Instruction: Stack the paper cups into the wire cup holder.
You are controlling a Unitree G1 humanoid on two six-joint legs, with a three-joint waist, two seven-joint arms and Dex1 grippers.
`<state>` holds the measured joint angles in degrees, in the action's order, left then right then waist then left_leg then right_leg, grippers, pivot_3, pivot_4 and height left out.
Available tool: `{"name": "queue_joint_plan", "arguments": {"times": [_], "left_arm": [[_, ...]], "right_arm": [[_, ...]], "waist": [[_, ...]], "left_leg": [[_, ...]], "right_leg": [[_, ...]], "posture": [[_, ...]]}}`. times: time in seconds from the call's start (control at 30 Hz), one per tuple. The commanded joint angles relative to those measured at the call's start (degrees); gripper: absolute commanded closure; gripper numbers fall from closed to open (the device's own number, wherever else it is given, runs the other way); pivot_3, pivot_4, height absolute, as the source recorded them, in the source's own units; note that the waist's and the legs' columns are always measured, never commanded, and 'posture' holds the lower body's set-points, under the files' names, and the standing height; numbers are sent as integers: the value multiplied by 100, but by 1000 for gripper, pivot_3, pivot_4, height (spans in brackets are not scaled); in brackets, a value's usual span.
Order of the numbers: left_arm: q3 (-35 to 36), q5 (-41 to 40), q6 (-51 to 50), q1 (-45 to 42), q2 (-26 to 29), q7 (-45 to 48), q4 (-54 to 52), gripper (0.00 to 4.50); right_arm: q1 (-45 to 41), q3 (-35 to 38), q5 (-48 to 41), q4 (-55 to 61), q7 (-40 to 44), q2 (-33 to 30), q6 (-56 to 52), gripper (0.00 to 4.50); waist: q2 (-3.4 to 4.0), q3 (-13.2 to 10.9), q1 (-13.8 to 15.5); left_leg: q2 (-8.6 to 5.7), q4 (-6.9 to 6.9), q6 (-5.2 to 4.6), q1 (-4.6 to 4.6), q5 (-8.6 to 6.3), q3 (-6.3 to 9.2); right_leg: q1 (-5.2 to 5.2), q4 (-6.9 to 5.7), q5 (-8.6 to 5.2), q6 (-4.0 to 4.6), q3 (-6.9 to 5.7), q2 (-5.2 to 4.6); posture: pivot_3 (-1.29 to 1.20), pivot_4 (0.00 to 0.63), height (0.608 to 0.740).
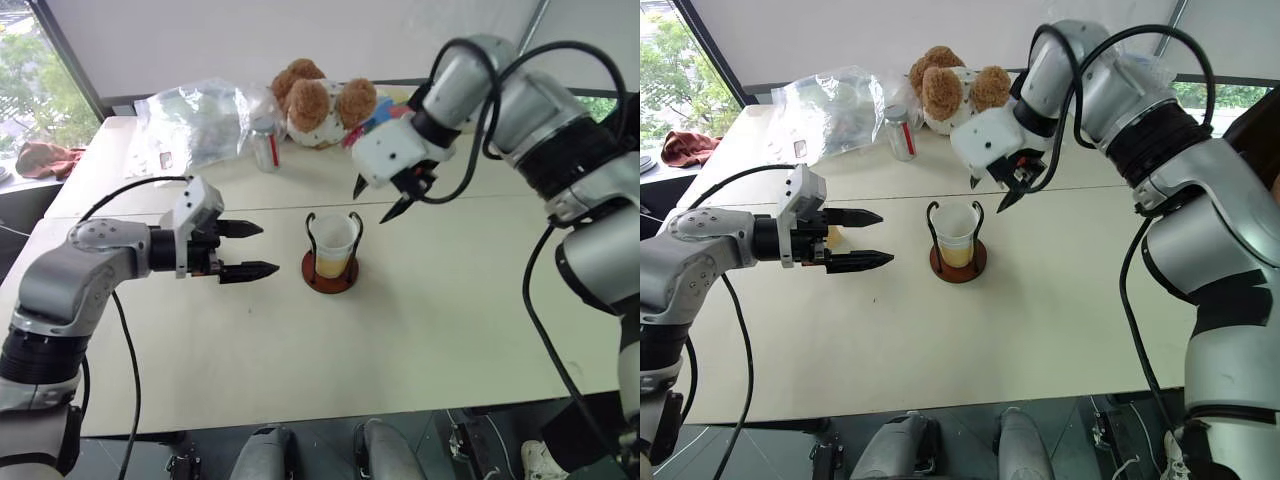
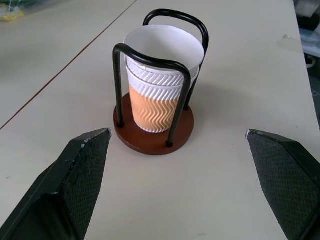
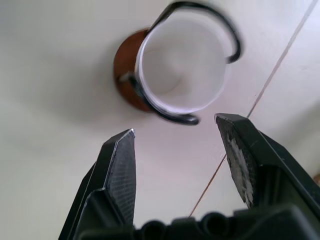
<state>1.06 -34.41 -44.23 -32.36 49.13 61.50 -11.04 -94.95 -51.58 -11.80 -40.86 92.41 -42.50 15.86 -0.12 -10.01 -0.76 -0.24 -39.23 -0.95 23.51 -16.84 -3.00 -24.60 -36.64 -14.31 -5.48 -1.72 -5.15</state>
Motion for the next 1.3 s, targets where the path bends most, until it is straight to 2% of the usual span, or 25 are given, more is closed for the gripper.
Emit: {"name": "queue_joint_plan", "arguments": {"times": [0.03, 0.07, 0.13, 0.2, 0.27, 0.37, 0.5, 0.63, 0.97, 1.07, 1.3], "left_arm": [[267, 6, 161, -183, 129, 62, 49, 0], [307, 74, 246, -242, 219, 96, 163, 0], [354, 320, 485, -386, 428, 114, 471, 0], [220, 933, 1142, -508, 702, 60, 979, 0], [26, 1305, 1571, -628, 948, 259, 1387, 0], [-289, 1575, 1900, -960, 1236, 956, 1947, 0], [-641, 2167, 2577, -1269, 1327, 1362, 2562, 0], [-871, 2735, 3175, -1452, 1272, 1389, 3222, 0], [-997, 3414, 4302, -1734, 851, 1350, 4467, 0], [-1189, 3704, 4721, -1892, 709, 1373, 4923, 895], [-1262, 3934, 5280, -2310, 389, 1432, 5813, 4423]], "right_arm": [[-102, 706, -388, 313, 9, -283, -686, 1752], [29, 1132, -647, 569, 9, -419, -1220, 1752], [438, 2183, -1695, 1457, -126, -778, -2990, 1752], [1387, 3427, -3365, 2812, -873, -1247, -4971, 1752], [2472, 4394, -4309, 3922, -1779, -1482, -5985, 1752], [4152, 5539, -5085, 5258, -3352, -1394, -6722, 1752], [5565, 6143, -5239, 6403, -4846, -1004, -7014, 1752], [6705, 6516, -5134, 7114, -5849, -517, -6882, 1752], [7095, 6557, -4973, 7417, -6424, -140, -6631, 1752], [7096, 6579, -4986, 7418, -6495, -124, -6629, 1672], [7283, 6721, -4998, 7473, -6551, -241, -6667, 1672]], "waist": [[0, 0, 6], [-1, 0, 1], [-12, -6, 11], [-18, -6, 40], [-14, -3, 45], [-30, 6, 27], [-27, 3, 12], [-35, 8, 33], [-40, 7, 74], [-40, 7, 122], [-44, 8, 150]], "left_leg": [[-1, 1, 0, 0, 0, 0], [-1, 1, 0, 0, 0, -1], [-1, 2, -1, 1, -1, -1], [2, 5, 0, 4, 0, 9], [0, 9, 1, 3, -1, 20], [-2, 17, -1, 2, -3, 17], [-9, 7, -19, 1, -11, -7], [-2, 8, -35, 1, -20, -2], [-5, -2, -53, 1, -27, -12], [-5, -1, -56, 1, -29, -14], [-5, -4, -57, 1, -29, -14]], "right_leg": [[0, 1, 0, 0, 0, -2], [0, 2, 0, 0, 0, -3], [1, 4, 0, 0, -1, -4], [4, 8, 0, 1, -9, -21], [12, 32, 1, 2, -30, -36], [22, 49, 2, 3, -51, -49], [14, 39, 3, 4, -48, -64], [14, 36, 3, 4, -51, -45], [17, 34, 3, 1, -53, -24], [17, 34, 3, 0, -53, -22], [19, 35, 3, 0, -54, -20]], "posture": [[0, 150, 740], [0, 150, 740], [0, 150, 740], [0, 150, 740], [0, 150, 740], [0, 150, 740], [0, 150, 740], [0, 150, 740], [0, 150, 740], [0, 150, 740], [0, 150, 740]]}}
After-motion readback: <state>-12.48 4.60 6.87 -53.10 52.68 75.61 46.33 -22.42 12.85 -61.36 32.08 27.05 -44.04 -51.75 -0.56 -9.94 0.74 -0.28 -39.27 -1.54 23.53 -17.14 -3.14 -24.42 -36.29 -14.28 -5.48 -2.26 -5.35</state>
